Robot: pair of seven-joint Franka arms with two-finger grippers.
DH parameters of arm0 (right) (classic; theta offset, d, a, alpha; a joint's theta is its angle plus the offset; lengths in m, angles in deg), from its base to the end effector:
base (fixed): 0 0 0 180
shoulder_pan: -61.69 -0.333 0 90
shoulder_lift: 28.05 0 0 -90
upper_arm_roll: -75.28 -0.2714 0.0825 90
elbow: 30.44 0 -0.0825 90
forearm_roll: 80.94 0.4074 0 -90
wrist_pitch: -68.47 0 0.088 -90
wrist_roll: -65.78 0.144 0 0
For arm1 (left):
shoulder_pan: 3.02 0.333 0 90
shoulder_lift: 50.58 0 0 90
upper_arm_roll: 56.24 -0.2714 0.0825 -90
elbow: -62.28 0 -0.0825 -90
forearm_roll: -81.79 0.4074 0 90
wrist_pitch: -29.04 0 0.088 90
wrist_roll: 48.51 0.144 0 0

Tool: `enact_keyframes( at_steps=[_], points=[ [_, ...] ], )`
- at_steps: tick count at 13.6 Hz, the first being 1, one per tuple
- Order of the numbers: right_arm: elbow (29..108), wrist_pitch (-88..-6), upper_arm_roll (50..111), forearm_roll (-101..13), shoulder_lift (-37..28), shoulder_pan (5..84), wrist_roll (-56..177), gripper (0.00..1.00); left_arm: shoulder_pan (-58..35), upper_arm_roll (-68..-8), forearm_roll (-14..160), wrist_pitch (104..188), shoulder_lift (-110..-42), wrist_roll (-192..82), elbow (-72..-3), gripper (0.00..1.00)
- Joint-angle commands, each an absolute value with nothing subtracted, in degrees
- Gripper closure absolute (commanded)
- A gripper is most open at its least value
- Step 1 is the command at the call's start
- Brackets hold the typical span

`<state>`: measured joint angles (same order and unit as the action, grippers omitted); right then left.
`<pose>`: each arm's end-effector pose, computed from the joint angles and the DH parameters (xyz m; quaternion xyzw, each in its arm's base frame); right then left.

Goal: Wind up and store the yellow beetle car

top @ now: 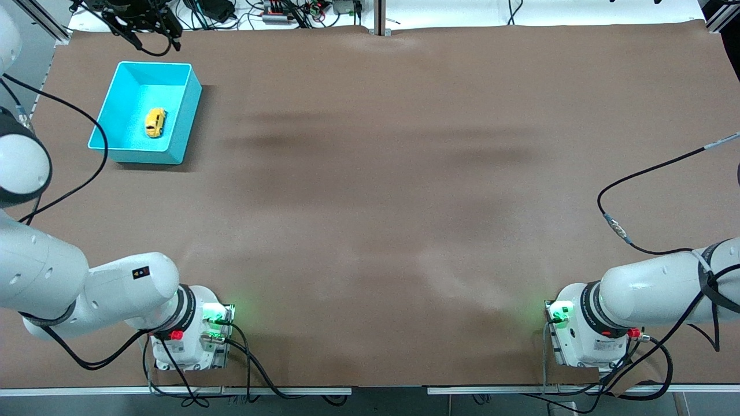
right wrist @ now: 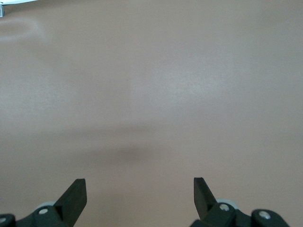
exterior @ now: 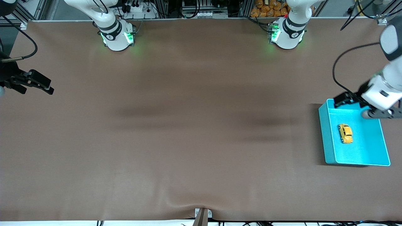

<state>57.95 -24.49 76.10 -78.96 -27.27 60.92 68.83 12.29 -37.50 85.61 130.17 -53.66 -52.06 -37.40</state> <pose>0.5897 0.0043 0.5539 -0.9989 0.0273 -0.0326 0.0180 0.5957 -0.0252 0.4454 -0.9996 0.0057 0.0113 0.0247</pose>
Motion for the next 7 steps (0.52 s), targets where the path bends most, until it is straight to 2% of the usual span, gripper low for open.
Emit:
enact_keyframes(
  at_steps=[1,4,7],
  points=[
    [56.66,-23.29,76.43,-79.62,-26.82,60.46,68.77,0.00,3.51,-45.49,82.42,126.17,-48.92,-53.60,-37.57,0.00],
    [57.09,-23.20,76.25,-81.89,-27.08,59.85,68.86,0.00,-2.57,-51.48,80.39,123.10,-45.23,-54.84,-37.48,0.00],
    [57.45,-23.12,76.34,-83.23,-27.35,58.52,68.86,0.00,-3.20,-51.76,79.42,119.32,-43.81,-57.12,-35.12,0.00]
  ],
)
